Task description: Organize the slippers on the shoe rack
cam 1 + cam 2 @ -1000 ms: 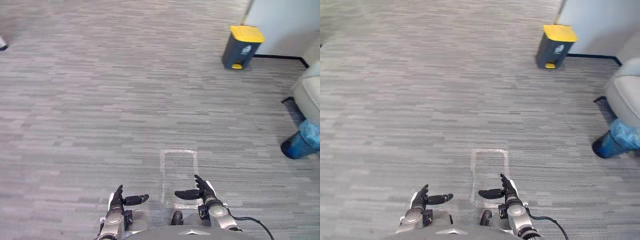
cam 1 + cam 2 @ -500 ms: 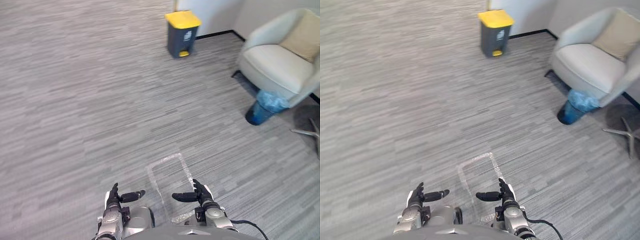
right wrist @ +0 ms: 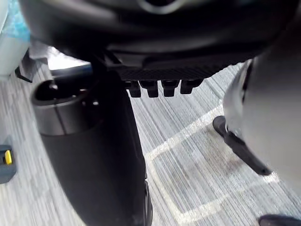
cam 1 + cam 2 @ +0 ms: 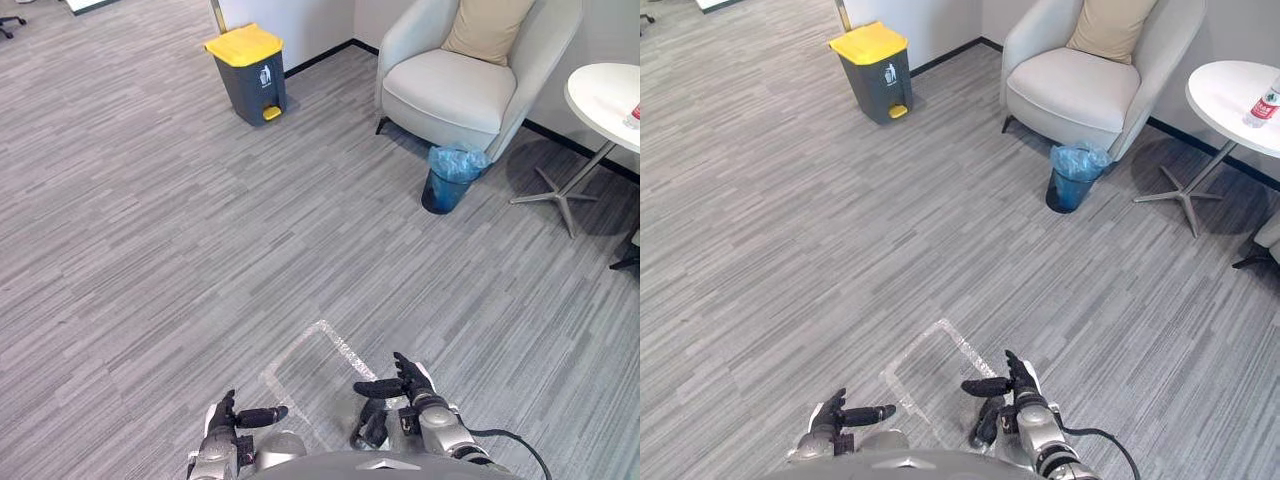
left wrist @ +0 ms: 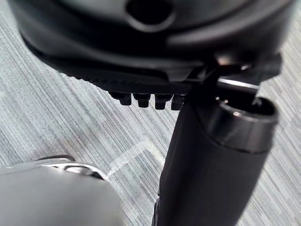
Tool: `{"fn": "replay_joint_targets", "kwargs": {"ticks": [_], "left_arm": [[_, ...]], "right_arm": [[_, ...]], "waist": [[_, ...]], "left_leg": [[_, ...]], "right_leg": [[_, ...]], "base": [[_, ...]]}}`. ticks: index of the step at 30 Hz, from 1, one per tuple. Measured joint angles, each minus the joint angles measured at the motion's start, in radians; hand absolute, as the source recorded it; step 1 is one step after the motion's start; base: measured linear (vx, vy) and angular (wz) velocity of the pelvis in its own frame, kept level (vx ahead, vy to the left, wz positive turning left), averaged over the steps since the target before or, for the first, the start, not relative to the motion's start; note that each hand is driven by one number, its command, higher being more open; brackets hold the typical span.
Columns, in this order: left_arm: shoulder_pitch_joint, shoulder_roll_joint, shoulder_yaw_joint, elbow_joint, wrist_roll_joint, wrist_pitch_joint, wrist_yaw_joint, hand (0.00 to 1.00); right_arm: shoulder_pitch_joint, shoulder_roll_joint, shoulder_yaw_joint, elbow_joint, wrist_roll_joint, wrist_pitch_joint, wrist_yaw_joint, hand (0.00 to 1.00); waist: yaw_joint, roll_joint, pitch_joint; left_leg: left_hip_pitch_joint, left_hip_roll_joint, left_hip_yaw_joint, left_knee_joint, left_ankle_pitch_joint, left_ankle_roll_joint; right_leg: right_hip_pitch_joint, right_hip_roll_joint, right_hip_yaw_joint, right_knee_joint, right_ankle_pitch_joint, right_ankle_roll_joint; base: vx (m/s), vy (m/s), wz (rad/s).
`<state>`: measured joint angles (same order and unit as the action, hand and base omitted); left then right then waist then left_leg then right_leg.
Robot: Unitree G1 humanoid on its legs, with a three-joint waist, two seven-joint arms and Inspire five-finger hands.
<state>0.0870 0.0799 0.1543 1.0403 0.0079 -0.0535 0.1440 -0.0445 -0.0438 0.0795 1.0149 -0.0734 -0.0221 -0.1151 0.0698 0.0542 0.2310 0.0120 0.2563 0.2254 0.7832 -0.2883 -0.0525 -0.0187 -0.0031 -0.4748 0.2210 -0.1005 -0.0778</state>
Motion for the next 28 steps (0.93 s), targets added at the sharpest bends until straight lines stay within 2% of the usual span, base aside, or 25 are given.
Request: {"fn": "replay_joint_targets", "kwargs": {"ticks": [1, 2, 3, 4, 6, 7, 8, 10, 13, 16, 21, 28], "left_arm": [[0.006, 0.000, 0.008, -0.005, -0.002, -0.001, 0.000, 1.00], [0.010, -0.007, 0.012, -0.033, 0.001, -0.005, -0.002, 1.00], [0.010, -0.007, 0.011, -0.039, 0.001, -0.005, -0.002, 1.00], [0.010, -0.007, 0.011, -0.040, 0.000, -0.006, -0.002, 1.00], [0.008, -0.006, 0.011, -0.040, 0.000, -0.007, -0.001, 1.00], [0.006, -0.006, 0.011, -0.039, 0.000, -0.007, 0.000, 1.00], [0.007, -0.013, 0.011, -0.036, 0.000, -0.007, 0.002, 1.00], [0.000, -0.014, 0.012, -0.034, 0.001, -0.003, 0.000, 1.00], [-0.004, -0.010, 0.011, -0.034, 0.001, 0.000, -0.001, 1.00], [-0.004, -0.012, 0.005, -0.034, 0.001, 0.000, -0.005, 1.00], [0.004, -0.008, -0.006, -0.033, 0.001, 0.002, -0.013, 1.00], [0.025, -0.006, -0.019, -0.021, 0.001, 0.001, -0.016, 1.00]], "right_arm": [[-0.001, -0.002, -0.001, 0.004, 0.002, 0.000, -0.002, 1.00], [0.000, -0.007, -0.008, 0.014, 0.006, 0.000, -0.007, 1.00], [0.001, -0.007, -0.015, 0.018, 0.007, 0.001, -0.008, 1.00], [0.002, -0.008, -0.021, 0.023, 0.009, 0.003, -0.013, 1.00], [0.004, -0.009, -0.022, 0.022, 0.014, 0.004, -0.019, 1.00], [0.005, -0.009, -0.023, 0.022, 0.016, 0.004, -0.021, 1.00], [0.013, -0.010, -0.038, 0.013, 0.015, 0.004, -0.023, 1.00], [0.016, -0.005, -0.056, 0.010, 0.016, 0.002, -0.025, 1.00], [0.025, 0.018, -0.092, 0.006, 0.016, 0.002, -0.025, 1.00], [0.038, 0.034, -0.115, 0.001, 0.016, -0.002, -0.025, 1.00], [0.039, 0.048, -0.140, 0.018, 0.020, -0.002, -0.025, 1.00], [0.037, 0.038, -0.159, 0.041, 0.035, -0.002, -0.025, 1.00]], "waist": [[0.004, 0.000, 0.000], [0.008, -0.009, 0.004], [0.009, -0.009, 0.004], [0.011, -0.012, 0.005], [0.012, -0.013, 0.008], [0.017, -0.015, 0.009], [0.021, 0.000, 0.000], [0.019, 0.002, 0.001], [0.017, -0.010, -0.001], [0.005, -0.015, -0.019], [0.006, -0.023, -0.036], [0.006, -0.014, -0.049]], "left_leg": [[-0.010, -0.003, -0.007, 0.008, -0.007, -0.001], [-0.058, -0.042, -0.043, -0.041, -0.036, -0.004], [-0.069, -0.060, -0.062, -0.077, -0.044, -0.005], [-0.088, -0.106, -0.120, -0.177, -0.045, -0.005], [-0.100, -0.160, -0.219, -0.321, -0.037, -0.009], [-0.099, -0.194, -0.284, -0.396, 0.022, -0.017], [-0.072, -0.215, -0.319, -0.441, 0.096, -0.025], [-0.048, -0.218, -0.302, -0.444, 0.114, 0.007], [0.009, -0.236, -0.255, -0.459, 0.112, 0.010], [0.066, -0.250, -0.253, -0.523, 0.112, 0.013], [0.124, -0.251, -0.255, -0.591, 0.123, 0.030], [0.155, -0.249, -0.265, -0.635, 0.135, 0.047]], "right_leg": [[0.008, 0.007, 0.015, -0.007, 0.000, 0.000], [0.026, 0.018, 0.054, -0.028, 0.002, 0.002], [0.031, 0.019, 0.069, -0.033, 0.002, 0.004], [0.034, 0.023, 0.111, -0.036, 0.004, 0.005], [0.034, 0.024, 0.169, -0.035, 0.005, 0.007], [0.038, 0.023, 0.229, -0.034, 0.007, 0.011], [0.037, 0.032, 0.281, -0.030, 0.015, 0.023], [0.041, 0.034, 0.311, -0.032, 0.019, 0.031], [0.089, 0.017, 0.378, -0.077, 0.028, 0.053], [0.112, 0.004, 0.393, -0.089, 0.017, 0.071], [0.148, 0.006, 0.393, -0.115, 0.016, 0.073], [0.178, 0.012, 0.387, -0.151, 0.036, 0.075]], "base": [[0.19, -0.003, -1.02], [0.11, 0.022, -0.71], [0.12, 0.048, -1.00], [0.12, 0.089, -0.90], [0.13, 0.124, -1.14], [0.16, 0.161, -1.43], [0.18, 0.175, -1.22], [0.23, 0.195, -0.71], [0.20, 0.176, -0.63], [0.10, 0.107, -0.14], [0.04, 0.029, -0.01], [-0.03, -0.019, 0.04]]}}
